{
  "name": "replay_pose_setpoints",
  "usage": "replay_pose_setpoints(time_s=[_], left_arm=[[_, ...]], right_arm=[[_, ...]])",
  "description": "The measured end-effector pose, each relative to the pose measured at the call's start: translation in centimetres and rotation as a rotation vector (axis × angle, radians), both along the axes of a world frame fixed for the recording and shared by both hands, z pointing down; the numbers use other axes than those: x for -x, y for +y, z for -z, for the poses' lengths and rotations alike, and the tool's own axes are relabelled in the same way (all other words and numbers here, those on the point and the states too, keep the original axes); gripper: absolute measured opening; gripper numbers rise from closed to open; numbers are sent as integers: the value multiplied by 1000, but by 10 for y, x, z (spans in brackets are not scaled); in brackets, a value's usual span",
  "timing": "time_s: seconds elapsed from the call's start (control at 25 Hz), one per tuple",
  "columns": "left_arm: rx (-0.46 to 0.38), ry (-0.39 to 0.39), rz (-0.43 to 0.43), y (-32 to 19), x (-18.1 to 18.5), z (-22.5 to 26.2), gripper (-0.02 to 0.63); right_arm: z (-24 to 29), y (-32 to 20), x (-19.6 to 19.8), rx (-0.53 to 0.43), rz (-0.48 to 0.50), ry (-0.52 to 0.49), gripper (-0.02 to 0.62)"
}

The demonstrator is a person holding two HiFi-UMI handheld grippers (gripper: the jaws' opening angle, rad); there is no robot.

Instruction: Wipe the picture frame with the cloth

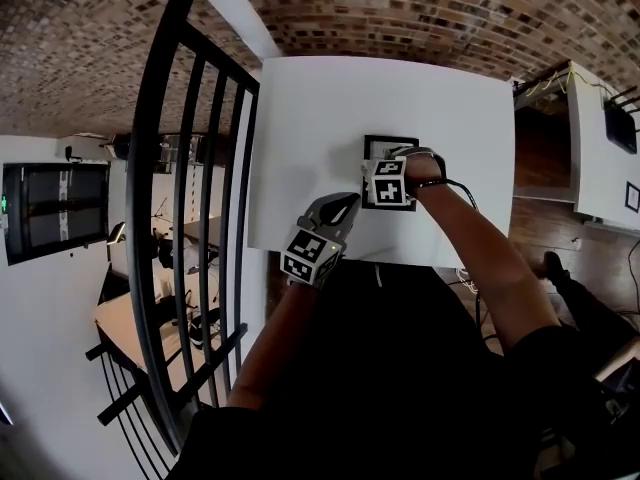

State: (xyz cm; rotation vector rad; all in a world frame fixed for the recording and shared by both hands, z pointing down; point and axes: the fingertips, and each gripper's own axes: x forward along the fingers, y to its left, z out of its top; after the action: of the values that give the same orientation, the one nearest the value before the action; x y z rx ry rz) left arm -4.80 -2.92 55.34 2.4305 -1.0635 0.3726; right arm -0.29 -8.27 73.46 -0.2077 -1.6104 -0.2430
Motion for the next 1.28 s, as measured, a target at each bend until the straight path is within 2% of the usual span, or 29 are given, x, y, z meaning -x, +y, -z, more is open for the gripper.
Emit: replay_pose_setpoints(time_s=[0.76,0.84,0.96,1.12,1.28], left_arm=[[-11,-11,-67,-6,-14,3,2],[-14,-10,-65,-6,-14,5,2],[-10,-13,-59,-6,-10,4,2],[-5,-11,-34,-5,-5,4,2],[2,-13,-17,-2,1,2,2]], right_arm=[[7,-9,-102,0,-174,77,107],[17,-9,-98,3,-199,46,107],[34,-14,-71,-8,-199,-23,107],[48,-7,-24,-7,-144,-82,107],[45,7,11,6,-87,-86,109]])
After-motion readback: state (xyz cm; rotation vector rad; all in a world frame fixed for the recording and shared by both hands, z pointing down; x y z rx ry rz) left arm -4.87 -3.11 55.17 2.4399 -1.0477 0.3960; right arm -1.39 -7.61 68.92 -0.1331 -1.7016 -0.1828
